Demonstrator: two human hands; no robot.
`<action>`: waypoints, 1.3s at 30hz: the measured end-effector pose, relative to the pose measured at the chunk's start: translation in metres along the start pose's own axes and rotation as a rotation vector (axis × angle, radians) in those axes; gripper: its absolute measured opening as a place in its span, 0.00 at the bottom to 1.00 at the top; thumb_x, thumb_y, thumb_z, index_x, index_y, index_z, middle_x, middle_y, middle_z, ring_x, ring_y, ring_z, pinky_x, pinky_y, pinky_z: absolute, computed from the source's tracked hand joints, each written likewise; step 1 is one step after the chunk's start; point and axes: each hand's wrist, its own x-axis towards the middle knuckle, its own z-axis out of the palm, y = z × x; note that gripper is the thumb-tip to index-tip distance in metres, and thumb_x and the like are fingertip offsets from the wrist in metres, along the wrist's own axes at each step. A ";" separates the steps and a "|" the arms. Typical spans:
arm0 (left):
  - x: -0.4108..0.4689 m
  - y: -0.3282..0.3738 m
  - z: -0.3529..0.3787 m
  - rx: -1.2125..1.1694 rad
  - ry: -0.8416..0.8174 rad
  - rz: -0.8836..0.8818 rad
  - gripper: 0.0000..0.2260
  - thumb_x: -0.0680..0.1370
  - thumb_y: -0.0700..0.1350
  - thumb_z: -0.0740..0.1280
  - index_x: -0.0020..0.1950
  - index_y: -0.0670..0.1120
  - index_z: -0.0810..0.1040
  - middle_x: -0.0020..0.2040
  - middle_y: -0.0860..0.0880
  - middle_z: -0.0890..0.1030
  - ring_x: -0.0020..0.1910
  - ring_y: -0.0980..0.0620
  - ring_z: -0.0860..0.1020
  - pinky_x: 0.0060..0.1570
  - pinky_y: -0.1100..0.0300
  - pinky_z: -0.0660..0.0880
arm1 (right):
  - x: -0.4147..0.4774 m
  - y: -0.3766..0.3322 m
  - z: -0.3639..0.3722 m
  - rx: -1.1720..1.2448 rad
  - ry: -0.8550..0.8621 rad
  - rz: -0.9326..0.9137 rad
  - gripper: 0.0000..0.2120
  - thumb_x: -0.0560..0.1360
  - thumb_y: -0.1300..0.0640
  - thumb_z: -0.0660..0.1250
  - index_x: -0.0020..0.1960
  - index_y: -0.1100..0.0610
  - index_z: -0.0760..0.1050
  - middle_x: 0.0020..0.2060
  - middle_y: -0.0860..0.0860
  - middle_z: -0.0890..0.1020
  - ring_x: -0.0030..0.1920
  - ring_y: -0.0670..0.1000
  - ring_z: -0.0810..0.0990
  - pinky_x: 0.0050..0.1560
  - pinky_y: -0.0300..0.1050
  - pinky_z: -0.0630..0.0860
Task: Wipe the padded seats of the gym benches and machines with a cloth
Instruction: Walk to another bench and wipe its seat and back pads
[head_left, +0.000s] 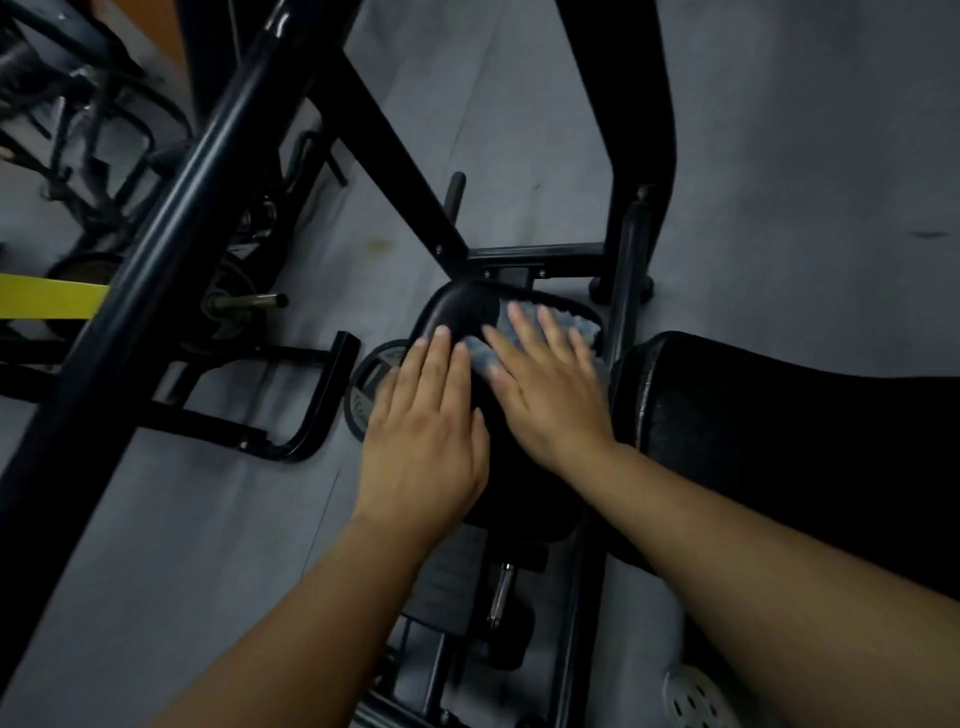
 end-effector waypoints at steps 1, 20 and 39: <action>0.000 -0.003 -0.002 -0.017 0.002 -0.009 0.27 0.80 0.50 0.53 0.78 0.39 0.63 0.79 0.41 0.61 0.79 0.45 0.59 0.75 0.47 0.60 | 0.005 -0.021 0.001 -0.009 -0.020 -0.020 0.27 0.84 0.42 0.46 0.81 0.46 0.49 0.81 0.46 0.45 0.80 0.51 0.39 0.79 0.56 0.40; -0.050 -0.031 -0.022 -0.116 -0.084 -0.122 0.27 0.80 0.56 0.51 0.78 0.48 0.65 0.79 0.46 0.63 0.77 0.44 0.62 0.70 0.42 0.67 | -0.059 -0.038 0.015 0.071 -0.172 -0.428 0.24 0.80 0.52 0.58 0.76 0.52 0.66 0.78 0.50 0.63 0.79 0.55 0.57 0.77 0.54 0.54; -0.109 0.245 -0.156 -0.433 -0.052 0.185 0.28 0.79 0.57 0.54 0.76 0.46 0.67 0.77 0.45 0.66 0.72 0.45 0.68 0.62 0.46 0.73 | -0.332 0.068 -0.292 0.016 0.256 0.247 0.19 0.77 0.59 0.68 0.67 0.51 0.74 0.61 0.44 0.73 0.57 0.47 0.77 0.51 0.48 0.78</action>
